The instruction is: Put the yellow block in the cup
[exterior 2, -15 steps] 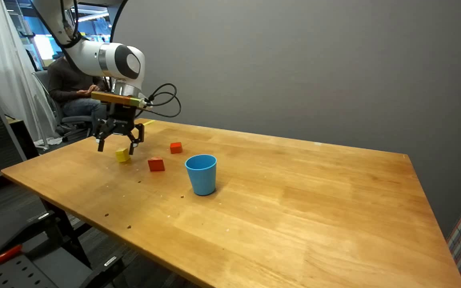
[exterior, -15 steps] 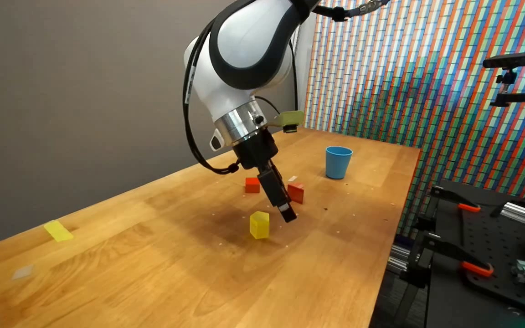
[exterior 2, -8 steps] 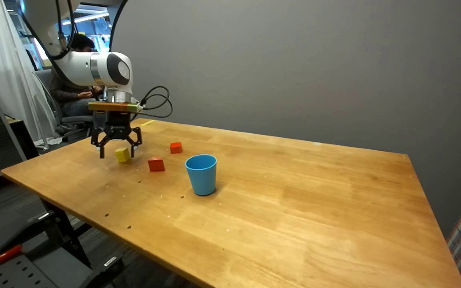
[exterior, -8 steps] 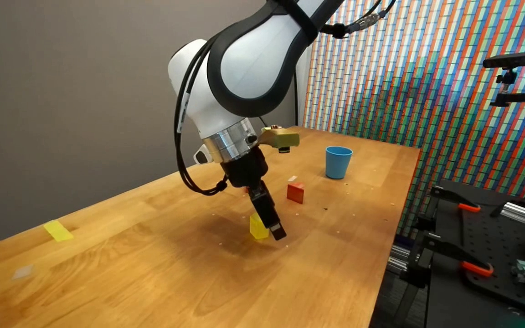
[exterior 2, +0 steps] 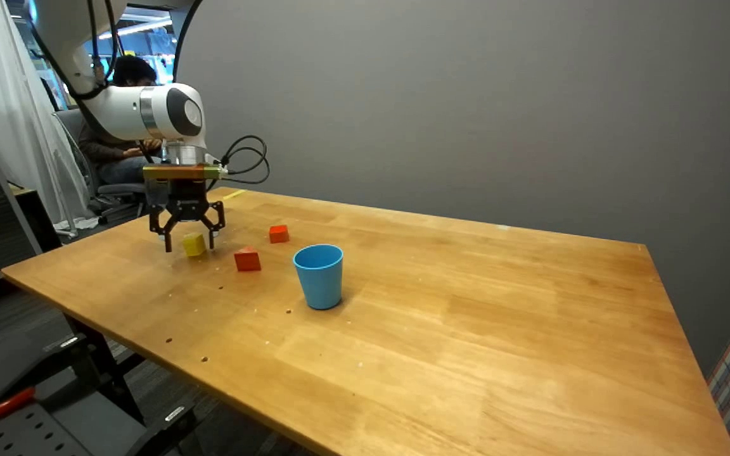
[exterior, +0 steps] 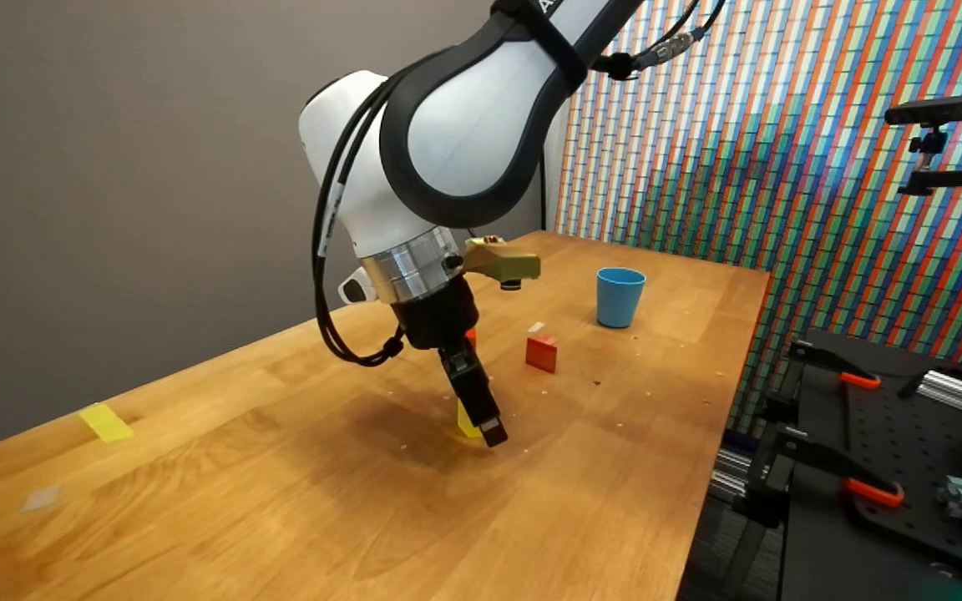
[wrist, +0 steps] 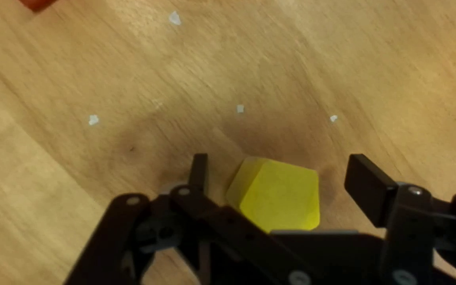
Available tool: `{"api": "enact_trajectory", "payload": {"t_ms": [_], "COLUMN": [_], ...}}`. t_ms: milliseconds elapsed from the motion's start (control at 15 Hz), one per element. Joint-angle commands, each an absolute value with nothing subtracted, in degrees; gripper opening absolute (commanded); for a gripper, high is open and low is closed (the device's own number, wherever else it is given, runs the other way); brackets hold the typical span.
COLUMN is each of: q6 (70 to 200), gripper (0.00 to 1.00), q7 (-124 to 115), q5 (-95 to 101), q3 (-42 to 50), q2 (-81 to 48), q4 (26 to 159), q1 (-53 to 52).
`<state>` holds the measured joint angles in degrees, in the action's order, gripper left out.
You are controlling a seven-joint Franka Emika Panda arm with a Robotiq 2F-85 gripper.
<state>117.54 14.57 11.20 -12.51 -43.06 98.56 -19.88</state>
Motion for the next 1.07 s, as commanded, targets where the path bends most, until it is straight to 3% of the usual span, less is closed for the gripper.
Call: {"api": "enact_trajectory", "payload": {"t_ms": [0,333,1000], "q6": [118.3,119.9,122.9], "gripper": [0.58,0.2,0.19], "q7": [15.4,13.6,1.7], "q5": [12.7,15.5,19.4], "q3": [-12.9,-11.5,-1.2], "q2": [-43.7,-41.5,-23.9], "q4": [97.4,98.3,105.3], "q1": [-19.9,-20.1,-12.2]}}
